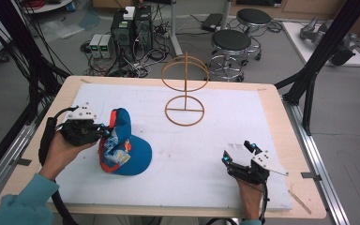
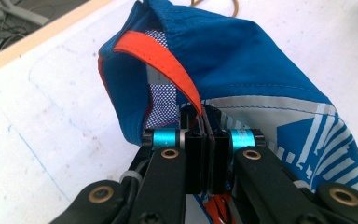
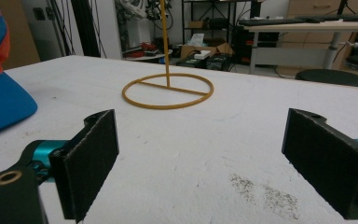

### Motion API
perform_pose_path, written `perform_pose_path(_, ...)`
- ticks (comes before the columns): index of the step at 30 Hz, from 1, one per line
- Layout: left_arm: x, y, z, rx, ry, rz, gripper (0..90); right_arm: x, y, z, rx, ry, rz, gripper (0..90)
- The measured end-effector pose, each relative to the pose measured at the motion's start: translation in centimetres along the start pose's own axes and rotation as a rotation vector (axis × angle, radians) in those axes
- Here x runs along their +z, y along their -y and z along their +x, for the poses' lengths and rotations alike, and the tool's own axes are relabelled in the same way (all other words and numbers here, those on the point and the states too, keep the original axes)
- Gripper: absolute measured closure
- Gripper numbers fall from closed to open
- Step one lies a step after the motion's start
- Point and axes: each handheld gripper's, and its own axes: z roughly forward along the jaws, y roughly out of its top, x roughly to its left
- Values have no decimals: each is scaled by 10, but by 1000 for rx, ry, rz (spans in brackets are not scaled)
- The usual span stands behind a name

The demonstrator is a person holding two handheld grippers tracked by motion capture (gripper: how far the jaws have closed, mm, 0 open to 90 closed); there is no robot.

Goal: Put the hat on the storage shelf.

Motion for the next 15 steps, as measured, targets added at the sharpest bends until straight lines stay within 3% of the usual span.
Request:
perform_pose_path(5, 3, 13, 6, -25, -18, 27, 880, 0, 0, 0, -2, 3, 0, 98)
perform_pose_path(15, 1, 29, 14, -61, -29, 31, 857, 0, 0, 0, -2, 4, 1, 98)
